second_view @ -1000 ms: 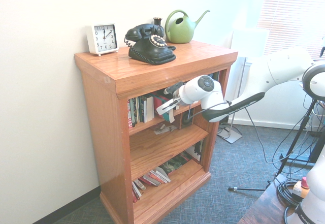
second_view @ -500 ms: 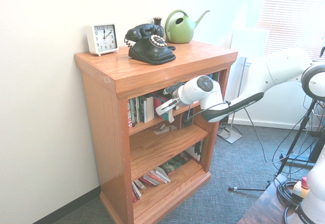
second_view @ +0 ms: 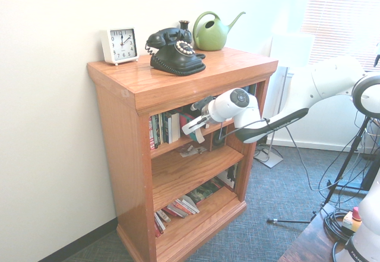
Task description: Organize the shelf
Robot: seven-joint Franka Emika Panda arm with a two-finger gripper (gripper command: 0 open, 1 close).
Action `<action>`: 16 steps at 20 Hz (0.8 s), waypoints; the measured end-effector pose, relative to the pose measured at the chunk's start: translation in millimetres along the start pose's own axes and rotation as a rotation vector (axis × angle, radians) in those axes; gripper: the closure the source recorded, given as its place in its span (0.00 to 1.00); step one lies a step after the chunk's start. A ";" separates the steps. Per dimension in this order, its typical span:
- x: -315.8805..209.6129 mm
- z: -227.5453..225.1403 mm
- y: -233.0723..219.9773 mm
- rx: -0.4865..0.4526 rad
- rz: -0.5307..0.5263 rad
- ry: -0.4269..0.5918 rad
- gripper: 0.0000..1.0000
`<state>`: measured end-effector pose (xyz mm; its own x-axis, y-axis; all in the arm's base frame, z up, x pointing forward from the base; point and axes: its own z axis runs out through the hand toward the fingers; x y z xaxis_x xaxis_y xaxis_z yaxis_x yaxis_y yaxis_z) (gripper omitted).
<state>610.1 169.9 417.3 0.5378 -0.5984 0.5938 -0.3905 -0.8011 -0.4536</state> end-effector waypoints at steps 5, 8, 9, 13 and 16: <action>-6.0 -2.7 7.3 0.010 0.004 -0.016 0.00; -15.5 -12.0 16.1 0.029 0.000 -0.034 0.00; -18.7 -17.0 18.7 0.034 -0.001 -0.037 0.00; -29.1 -43.3 33.2 0.051 0.003 -0.041 0.00; -37.4 -60.4 57.0 0.052 0.031 -0.056 0.00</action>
<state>522.7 145.9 409.4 0.5674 -0.6200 0.5419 -0.3689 -0.7797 -0.5059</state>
